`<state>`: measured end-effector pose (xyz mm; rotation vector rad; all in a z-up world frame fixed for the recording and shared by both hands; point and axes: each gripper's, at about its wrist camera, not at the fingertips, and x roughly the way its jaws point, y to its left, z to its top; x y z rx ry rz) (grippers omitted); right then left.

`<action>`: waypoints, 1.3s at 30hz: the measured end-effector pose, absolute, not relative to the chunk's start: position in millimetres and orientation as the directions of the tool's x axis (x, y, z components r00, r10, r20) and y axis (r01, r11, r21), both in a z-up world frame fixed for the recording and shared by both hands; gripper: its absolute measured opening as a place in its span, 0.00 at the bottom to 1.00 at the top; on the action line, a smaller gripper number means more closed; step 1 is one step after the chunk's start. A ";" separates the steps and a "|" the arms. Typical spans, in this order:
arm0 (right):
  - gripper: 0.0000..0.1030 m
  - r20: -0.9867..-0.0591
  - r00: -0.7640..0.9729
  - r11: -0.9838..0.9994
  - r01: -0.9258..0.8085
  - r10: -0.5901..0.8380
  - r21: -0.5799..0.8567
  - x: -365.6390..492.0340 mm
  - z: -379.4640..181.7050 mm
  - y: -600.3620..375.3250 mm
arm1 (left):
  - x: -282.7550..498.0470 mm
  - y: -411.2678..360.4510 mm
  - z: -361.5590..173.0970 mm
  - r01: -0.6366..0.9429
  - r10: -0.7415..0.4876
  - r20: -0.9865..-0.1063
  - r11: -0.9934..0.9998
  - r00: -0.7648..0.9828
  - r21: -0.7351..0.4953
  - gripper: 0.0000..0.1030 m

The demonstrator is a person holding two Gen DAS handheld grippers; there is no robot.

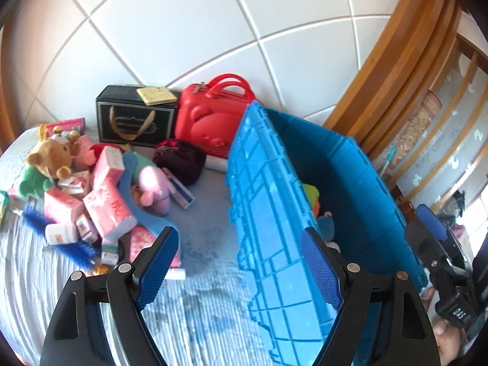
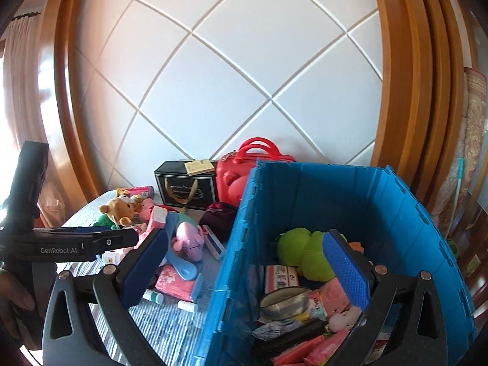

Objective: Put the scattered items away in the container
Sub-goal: 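Move both tools back from the crate over the remaining items on the table, then lower left tool onto the large white bottle while right tool lowers onto the green-labelled pill bottle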

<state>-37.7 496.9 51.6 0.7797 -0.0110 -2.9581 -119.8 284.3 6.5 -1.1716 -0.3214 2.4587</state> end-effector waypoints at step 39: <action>1.00 -0.810 -0.587 -0.999 0.020 0.011 -0.028 -116.9 -199.8 299.6 | -233.4 20.1 -251.4 0.048 0.237 -0.913 -0.962 -0.331 -0.267 0.80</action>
